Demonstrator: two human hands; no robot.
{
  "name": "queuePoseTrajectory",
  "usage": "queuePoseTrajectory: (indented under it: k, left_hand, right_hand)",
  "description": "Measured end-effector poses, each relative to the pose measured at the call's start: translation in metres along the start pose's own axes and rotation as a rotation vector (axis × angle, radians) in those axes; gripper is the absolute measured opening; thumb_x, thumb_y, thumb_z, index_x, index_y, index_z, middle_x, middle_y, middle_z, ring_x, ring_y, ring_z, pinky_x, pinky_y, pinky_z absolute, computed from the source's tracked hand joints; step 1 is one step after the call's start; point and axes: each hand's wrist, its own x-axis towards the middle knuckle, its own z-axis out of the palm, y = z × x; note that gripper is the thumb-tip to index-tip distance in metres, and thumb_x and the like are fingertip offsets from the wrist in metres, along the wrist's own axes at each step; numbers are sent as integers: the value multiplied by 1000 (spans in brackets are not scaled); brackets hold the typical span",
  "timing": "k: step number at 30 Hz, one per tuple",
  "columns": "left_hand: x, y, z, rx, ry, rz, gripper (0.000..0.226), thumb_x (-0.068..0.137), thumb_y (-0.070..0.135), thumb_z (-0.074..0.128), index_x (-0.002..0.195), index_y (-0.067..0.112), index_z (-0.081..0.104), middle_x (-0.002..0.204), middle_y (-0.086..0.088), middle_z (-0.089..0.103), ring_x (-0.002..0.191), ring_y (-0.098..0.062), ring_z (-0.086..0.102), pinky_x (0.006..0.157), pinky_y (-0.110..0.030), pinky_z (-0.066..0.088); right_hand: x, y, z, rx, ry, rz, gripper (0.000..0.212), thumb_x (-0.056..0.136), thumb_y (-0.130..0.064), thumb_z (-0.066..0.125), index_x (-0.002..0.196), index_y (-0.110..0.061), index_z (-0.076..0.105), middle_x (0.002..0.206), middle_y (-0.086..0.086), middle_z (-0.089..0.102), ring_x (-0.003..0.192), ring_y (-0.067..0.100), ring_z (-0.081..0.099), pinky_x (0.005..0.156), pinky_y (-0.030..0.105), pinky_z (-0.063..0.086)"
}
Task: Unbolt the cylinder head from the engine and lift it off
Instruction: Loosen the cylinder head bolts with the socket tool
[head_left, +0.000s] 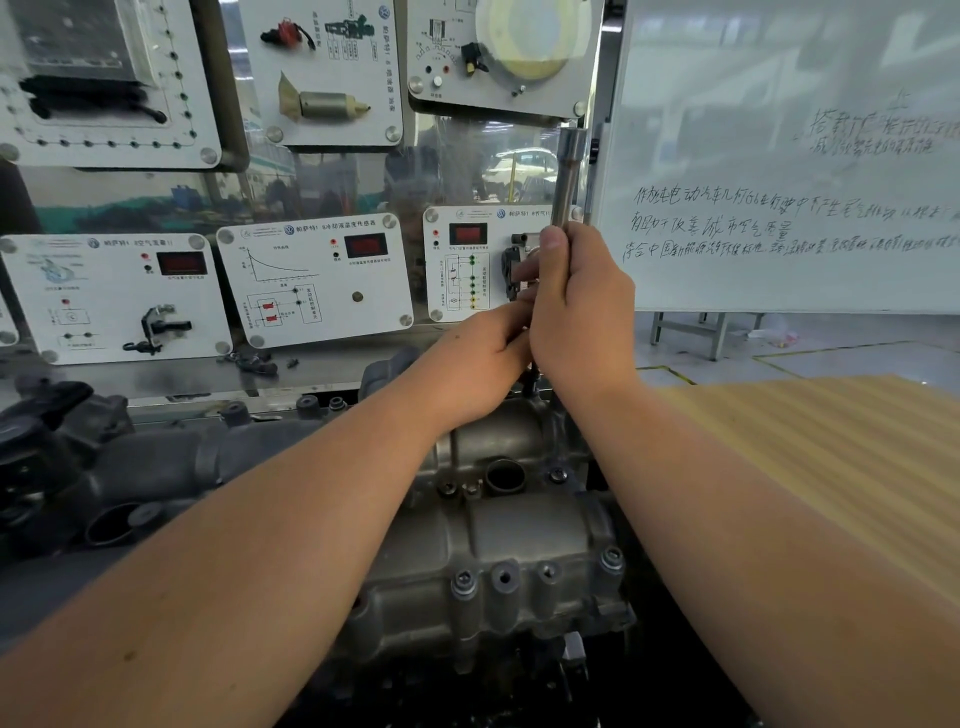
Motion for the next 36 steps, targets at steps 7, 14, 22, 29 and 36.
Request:
queuePoseTrajectory:
  k: [7, 14, 22, 29, 36]
  left_hand:
    - [0, 1, -1, 1, 20, 17, 15, 103, 25, 52, 115, 32, 56, 99, 13, 69, 90, 3, 63, 73, -14, 51]
    - [-2, 3, -1, -11, 0, 9, 20, 106, 26, 45, 106, 42, 57, 101, 1, 73, 94, -14, 68, 86, -37, 55]
    - [1, 1, -1, -37, 14, 30, 17, 103, 21, 50, 108, 36, 56, 98, 4, 71, 84, -8, 65, 71, -22, 51]
    - [-1, 2, -1, -18, 4, 14, 25, 105, 25, 47, 92, 45, 55, 93, 9, 71, 84, -3, 65, 68, -16, 49]
    - [1, 0, -1, 1, 18, 22, 15, 102, 23, 52, 112, 32, 58, 98, 4, 71, 87, -9, 67, 75, -24, 53]
  right_hand:
    - [0, 0, -2, 56, -12, -15, 14, 103, -36, 54, 112, -28, 46, 87, -8, 72, 80, 3, 66, 65, 10, 46]
    - [0, -1, -1, 8, -1, -34, 23, 108, -30, 41, 99, -19, 59, 87, -11, 68, 75, -3, 59, 67, 10, 44]
    - [-1, -2, -2, 61, -3, -14, 14, 105, -31, 53, 110, -18, 56, 91, -5, 72, 82, 9, 67, 68, 13, 47]
    - [1, 0, -1, 12, 1, -6, 22, 109, -31, 40, 100, -20, 58, 84, -10, 68, 76, 6, 63, 69, 19, 47]
    - [-1, -1, -3, 66, 2, -10, 11, 104, -34, 54, 106, -26, 47, 87, -8, 72, 81, 5, 67, 66, 8, 45]
